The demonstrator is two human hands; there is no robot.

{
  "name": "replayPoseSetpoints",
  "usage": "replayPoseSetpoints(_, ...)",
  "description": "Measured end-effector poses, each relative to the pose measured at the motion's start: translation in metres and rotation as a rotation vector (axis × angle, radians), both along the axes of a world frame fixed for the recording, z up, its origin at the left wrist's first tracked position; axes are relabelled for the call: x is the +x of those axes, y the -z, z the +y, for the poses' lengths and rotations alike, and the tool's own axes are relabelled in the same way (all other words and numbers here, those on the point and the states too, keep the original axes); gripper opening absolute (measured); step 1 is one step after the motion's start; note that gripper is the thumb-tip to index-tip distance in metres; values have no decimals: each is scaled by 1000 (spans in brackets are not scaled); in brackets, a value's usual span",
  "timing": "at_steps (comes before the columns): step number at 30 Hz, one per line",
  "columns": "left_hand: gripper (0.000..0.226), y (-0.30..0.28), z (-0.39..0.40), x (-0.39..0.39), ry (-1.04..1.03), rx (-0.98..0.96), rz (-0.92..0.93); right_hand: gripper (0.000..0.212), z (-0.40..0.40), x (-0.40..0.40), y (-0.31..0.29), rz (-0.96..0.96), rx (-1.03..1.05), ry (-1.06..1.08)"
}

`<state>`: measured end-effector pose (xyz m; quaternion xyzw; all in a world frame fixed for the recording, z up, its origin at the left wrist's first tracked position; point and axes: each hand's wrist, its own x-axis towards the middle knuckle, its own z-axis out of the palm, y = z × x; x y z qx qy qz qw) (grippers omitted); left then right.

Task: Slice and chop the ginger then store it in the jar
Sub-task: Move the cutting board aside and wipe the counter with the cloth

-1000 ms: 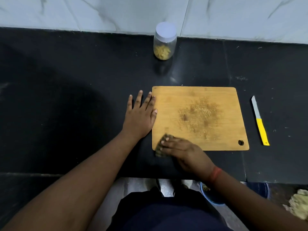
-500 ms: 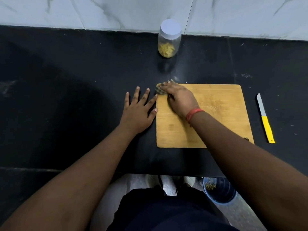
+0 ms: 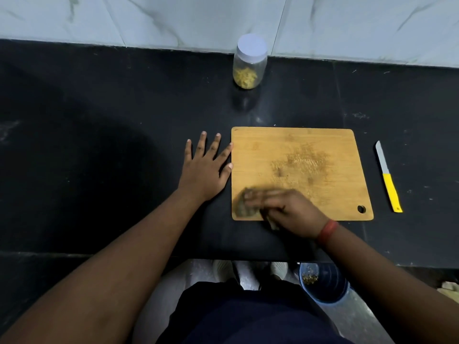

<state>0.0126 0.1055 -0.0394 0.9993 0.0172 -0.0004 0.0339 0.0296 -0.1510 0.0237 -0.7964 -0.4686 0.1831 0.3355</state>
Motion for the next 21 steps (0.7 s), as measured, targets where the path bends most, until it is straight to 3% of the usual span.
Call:
replayPoseSetpoints(2,61,1,0,-1,2,3,-8,43,6,24,1,-12,24,313)
replayPoseSetpoints(4,61,0,-1,-2,-2,6,-15,44,20,44,7,-91,-44,483)
replayPoseSetpoints(8,60,0,-2,-2,-3,17,-14,52,35,36,26,-261,-226,392)
replayPoseSetpoints(11,60,0,0,-1,3,24,-15,53,25,5,28,-287,-172,185)
replayPoseSetpoints(16,61,-2,0,0,11,26,-12,35,18,-56,24,-261,-22,-195)
replayPoseSetpoints(18,61,-3,-1,-1,13,29,-11,32,17,-54,16,-203,45,-162)
replayPoseSetpoints(21,62,-4,-2,-1,13,33,6,46,18,-23,2,-181,31,157)
